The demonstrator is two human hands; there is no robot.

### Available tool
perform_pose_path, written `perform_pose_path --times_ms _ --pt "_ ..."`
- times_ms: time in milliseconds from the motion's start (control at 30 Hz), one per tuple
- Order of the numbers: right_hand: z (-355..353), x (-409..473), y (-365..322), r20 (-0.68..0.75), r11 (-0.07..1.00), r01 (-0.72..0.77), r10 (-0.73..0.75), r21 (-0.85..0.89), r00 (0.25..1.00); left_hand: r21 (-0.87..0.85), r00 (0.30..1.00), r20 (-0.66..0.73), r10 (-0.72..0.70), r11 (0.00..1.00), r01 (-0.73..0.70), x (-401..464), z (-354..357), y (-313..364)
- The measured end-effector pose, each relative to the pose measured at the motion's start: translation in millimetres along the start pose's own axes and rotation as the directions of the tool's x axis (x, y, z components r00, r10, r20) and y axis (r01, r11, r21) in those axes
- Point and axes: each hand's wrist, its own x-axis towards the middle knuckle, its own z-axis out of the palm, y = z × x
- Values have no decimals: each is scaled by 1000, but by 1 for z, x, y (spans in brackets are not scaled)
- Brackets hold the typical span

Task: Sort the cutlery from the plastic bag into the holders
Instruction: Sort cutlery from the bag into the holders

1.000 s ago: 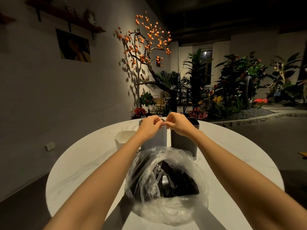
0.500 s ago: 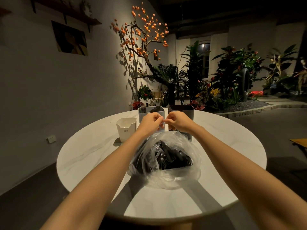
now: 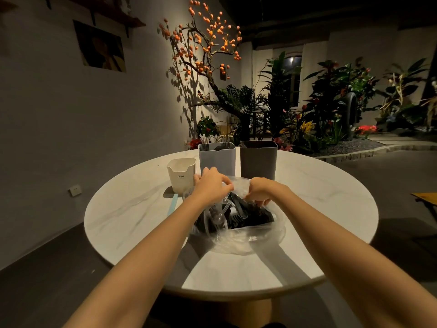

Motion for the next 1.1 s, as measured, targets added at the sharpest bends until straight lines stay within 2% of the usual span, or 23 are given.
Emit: perform_pose_path --times_ms 133,300,400,533,700,800,1000,1100 --pt "10 6 -3 -43 994 50 -54 -98 998 47 993 121 -17 999 11 -3 7 -8" --pt "23 17 -12 -46 980 71 -81 -186 996 -241 985 170 9 970 33 -6 15 -18" --pt "31 25 -15 -62 983 94 -105 -156 993 -277 991 135 8 960 30 -8 19 -21" --pt "35 32 -15 -108 987 37 -55 -158 993 -298 994 109 -19 953 51 -4 24 -23" --pt "37 42 -19 -71 994 -28 20 -109 997 -350 996 48 -75 933 87 1 31 -26" --pt "37 45 -21 -46 989 -27 20 -147 999 -367 996 3 -91 926 86 0 30 -24" --pt "28 44 -21 43 980 -8 17 -201 999 -352 995 -25 -102 932 87 -2 31 -25" --pt "27 48 -19 7 980 18 -17 -200 1000 -288 994 -73 -80 956 56 -1 33 -25"
